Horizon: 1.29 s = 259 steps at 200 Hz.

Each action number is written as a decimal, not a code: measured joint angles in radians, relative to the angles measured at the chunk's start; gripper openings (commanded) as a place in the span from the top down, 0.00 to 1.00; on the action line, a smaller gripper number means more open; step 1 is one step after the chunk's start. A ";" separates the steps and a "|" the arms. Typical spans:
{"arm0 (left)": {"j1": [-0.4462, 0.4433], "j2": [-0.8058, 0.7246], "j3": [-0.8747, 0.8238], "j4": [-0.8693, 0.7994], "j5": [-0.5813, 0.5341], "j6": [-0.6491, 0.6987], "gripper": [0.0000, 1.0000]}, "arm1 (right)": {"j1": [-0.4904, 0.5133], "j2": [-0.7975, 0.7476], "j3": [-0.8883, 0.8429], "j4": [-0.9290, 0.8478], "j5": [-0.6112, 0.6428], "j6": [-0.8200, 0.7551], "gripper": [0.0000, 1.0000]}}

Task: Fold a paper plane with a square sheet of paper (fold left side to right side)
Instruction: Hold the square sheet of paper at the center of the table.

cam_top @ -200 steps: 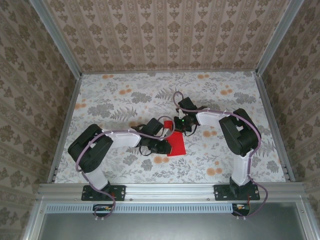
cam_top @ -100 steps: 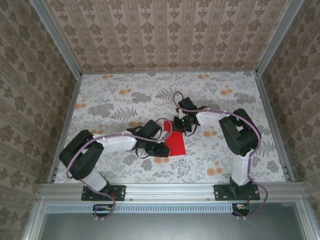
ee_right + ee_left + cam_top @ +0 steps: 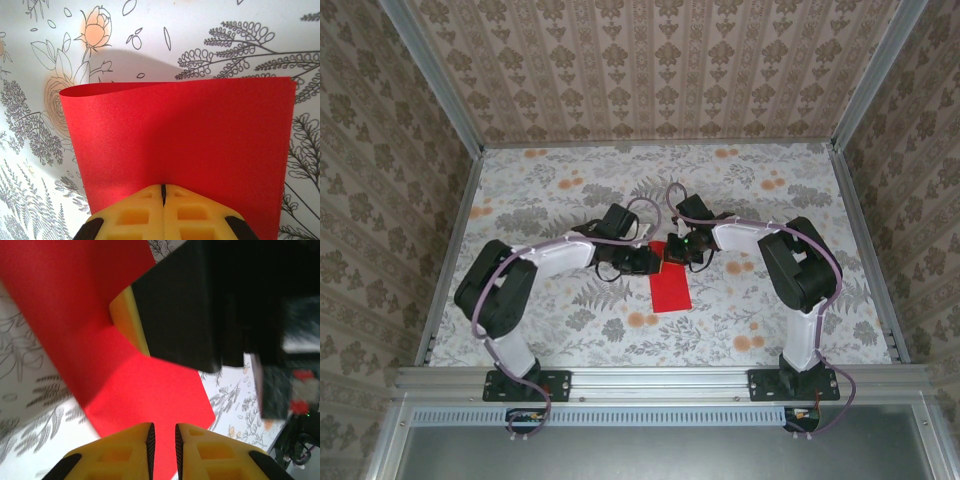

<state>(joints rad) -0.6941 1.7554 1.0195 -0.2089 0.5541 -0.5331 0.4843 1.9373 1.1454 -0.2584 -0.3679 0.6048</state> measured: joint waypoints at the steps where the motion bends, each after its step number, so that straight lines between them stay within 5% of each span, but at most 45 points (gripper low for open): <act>1: 0.000 0.002 0.002 0.000 0.000 0.000 0.79 | 0.000 0.000 0.000 0.000 0.000 0.000 0.96; 113: -0.021 0.117 0.025 -0.029 -0.018 0.014 0.79 | -0.002 -0.018 -0.021 0.017 0.001 -0.009 0.90; 206: -0.030 0.117 0.025 -0.030 -0.034 0.013 0.79 | 0.013 -0.396 -0.257 -0.023 0.041 0.006 0.91; 259: -0.034 0.117 0.029 -0.033 -0.039 0.013 0.79 | 0.086 -0.365 -0.351 -0.028 0.018 0.058 0.92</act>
<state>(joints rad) -0.7280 1.8729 1.0481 -0.2417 0.5152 -0.5198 0.5701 1.5723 0.7944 -0.2863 -0.3500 0.6632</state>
